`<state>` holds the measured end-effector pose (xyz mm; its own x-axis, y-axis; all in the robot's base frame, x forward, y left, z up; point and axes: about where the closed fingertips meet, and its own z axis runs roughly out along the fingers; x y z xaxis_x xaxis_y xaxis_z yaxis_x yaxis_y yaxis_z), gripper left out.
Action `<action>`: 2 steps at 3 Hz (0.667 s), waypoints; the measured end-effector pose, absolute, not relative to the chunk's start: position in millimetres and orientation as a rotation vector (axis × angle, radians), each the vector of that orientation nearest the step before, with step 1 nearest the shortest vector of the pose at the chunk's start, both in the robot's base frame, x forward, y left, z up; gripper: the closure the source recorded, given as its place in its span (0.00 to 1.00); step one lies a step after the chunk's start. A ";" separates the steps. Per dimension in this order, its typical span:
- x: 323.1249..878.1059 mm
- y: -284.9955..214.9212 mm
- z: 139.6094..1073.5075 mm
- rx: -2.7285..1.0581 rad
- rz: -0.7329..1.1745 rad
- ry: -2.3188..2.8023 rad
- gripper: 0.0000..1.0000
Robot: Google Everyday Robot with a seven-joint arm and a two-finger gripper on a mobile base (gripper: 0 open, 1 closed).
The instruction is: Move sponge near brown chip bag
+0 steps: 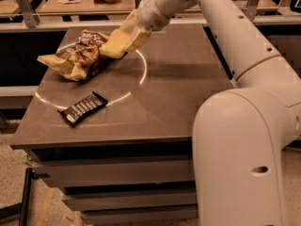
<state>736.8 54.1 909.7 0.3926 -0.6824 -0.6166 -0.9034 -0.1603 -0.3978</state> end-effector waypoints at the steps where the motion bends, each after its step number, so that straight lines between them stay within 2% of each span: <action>1: 729.9 69.4 893.4 -1.949 0.327 1.350 1.00; 2: 724.6 87.1 881.0 -1.947 0.367 1.329 1.00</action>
Offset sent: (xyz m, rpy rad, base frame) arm -0.0151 0.0481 -0.0289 0.0408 -0.0160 0.0435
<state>724.6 87.1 881.0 0.4231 -0.6802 -0.5986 -0.8909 -0.1918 -0.4118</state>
